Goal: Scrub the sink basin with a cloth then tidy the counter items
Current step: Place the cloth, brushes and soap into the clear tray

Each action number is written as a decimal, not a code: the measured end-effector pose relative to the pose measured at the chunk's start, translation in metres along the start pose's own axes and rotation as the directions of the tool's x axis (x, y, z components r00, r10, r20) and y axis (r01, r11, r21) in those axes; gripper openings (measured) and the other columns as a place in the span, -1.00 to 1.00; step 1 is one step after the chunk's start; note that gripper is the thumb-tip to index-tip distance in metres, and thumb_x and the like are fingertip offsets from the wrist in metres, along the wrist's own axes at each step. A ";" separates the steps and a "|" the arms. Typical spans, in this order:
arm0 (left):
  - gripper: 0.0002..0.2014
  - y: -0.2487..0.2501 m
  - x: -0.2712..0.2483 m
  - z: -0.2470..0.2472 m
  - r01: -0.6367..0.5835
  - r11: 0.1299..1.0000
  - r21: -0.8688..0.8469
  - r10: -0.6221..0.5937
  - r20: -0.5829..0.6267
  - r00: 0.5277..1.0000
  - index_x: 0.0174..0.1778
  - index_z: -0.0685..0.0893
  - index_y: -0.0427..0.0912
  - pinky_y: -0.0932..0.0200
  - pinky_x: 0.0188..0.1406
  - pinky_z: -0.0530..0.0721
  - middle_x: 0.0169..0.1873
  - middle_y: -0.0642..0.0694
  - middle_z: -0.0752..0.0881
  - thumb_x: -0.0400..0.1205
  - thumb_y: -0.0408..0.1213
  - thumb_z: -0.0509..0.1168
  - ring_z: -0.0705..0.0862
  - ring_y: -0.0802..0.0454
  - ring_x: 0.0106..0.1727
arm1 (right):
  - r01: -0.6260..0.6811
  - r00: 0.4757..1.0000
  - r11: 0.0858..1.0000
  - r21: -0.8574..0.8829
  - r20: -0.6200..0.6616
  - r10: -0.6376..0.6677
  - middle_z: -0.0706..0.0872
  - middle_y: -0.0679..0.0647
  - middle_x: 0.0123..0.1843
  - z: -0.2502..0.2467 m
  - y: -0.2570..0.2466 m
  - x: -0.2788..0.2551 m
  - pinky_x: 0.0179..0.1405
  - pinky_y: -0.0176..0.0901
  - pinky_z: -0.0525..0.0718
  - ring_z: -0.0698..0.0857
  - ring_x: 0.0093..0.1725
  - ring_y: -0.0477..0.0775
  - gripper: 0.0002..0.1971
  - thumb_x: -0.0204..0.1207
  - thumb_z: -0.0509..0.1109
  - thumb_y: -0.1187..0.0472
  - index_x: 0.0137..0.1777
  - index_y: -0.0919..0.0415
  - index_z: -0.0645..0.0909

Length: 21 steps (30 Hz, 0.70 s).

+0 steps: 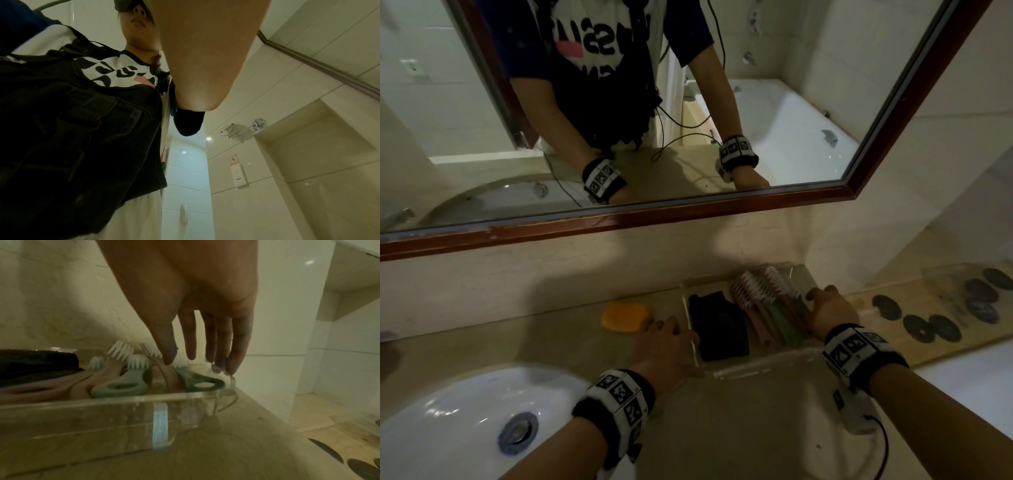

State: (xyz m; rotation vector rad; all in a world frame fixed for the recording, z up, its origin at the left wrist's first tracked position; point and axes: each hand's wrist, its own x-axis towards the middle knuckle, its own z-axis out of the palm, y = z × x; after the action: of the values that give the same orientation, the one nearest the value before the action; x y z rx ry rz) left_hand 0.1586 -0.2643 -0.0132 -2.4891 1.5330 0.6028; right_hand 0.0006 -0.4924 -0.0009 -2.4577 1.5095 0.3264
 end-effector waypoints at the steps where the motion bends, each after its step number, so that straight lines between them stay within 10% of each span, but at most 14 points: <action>1: -0.37 -0.001 -0.001 -0.001 0.003 1.000 0.006 -0.003 -0.002 1.000 0.46 0.40 0.15 -0.09 0.61 0.14 0.37 -0.07 0.45 0.51 0.33 0.19 0.43 -0.13 0.42 | -0.003 1.000 1.000 -0.005 0.001 0.003 0.48 0.28 0.31 0.001 -0.001 0.000 0.19 0.07 0.66 0.61 0.22 0.34 -0.65 0.61 0.26 0.10 0.33 0.22 0.51; 10: -0.44 -0.062 0.002 -0.012 0.149 0.959 -0.242 -0.198 -0.191 0.961 0.53 0.37 0.05 0.06 0.55 0.22 0.53 -0.02 0.39 0.60 0.04 0.29 0.33 -0.06 0.55 | 0.287 0.935 0.957 -0.035 -0.208 -0.288 0.51 0.33 0.42 -0.006 -0.051 -0.021 0.30 0.19 0.55 0.52 0.35 0.39 -0.49 0.49 0.30 0.06 0.39 0.31 0.52; 21: -0.37 -0.098 0.011 -0.004 0.313 0.939 -0.146 -0.317 -0.005 0.948 0.58 0.31 -0.01 -0.07 0.55 0.32 0.58 -0.15 0.29 0.60 0.05 0.27 0.27 -0.17 0.59 | 0.490 0.871 0.871 0.036 -0.052 -0.488 0.44 0.14 0.45 0.013 -0.121 -0.037 0.18 0.03 0.64 0.60 0.23 0.24 -0.66 0.61 0.17 0.20 0.35 0.21 0.51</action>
State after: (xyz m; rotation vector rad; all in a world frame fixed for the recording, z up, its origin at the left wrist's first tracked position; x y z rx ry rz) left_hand 0.2504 -0.2296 -0.0221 -2.7806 1.0946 0.6438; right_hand 0.0921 -0.4040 0.0090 -2.7048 0.8365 0.1375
